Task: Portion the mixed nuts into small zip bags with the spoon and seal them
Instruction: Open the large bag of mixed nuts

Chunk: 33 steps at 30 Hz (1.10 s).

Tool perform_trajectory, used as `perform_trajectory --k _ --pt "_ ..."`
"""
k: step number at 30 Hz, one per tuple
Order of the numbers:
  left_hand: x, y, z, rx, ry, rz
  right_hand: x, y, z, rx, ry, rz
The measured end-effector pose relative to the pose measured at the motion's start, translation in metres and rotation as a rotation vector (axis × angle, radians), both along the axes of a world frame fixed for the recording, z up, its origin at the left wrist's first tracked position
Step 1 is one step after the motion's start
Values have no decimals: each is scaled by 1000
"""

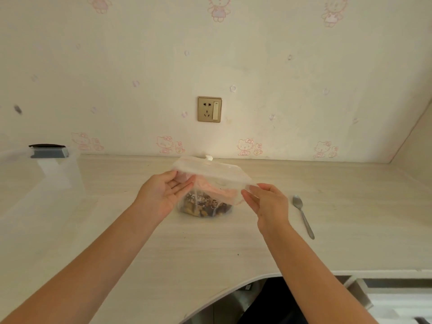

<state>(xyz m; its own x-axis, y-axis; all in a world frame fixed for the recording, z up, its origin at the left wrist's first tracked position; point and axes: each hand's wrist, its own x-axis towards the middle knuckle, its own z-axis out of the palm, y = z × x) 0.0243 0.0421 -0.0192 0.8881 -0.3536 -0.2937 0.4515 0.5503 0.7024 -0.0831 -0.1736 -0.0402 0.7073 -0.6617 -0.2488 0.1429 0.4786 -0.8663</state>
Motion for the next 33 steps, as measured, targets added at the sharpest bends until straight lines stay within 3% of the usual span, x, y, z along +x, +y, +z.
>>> perform_trajectory --k 6,13,18,23,30,33 --pt "-8 -10 -8 -15 -21 57 23 19 -5 192 -102 -32" --pt "10 23 -6 -146 127 -131 27 -7 -9 230 -169 336" --pt "27 29 -9 -215 148 -185 25 -24 -12 413 -291 556" --pt "49 17 -16 -240 113 -220 33 -23 -8 421 -411 544" --pt "59 1 -2 -193 -33 -240 46 -31 6 475 -427 317" --pt "53 -2 -5 -282 51 -258 48 -43 7 506 -420 348"
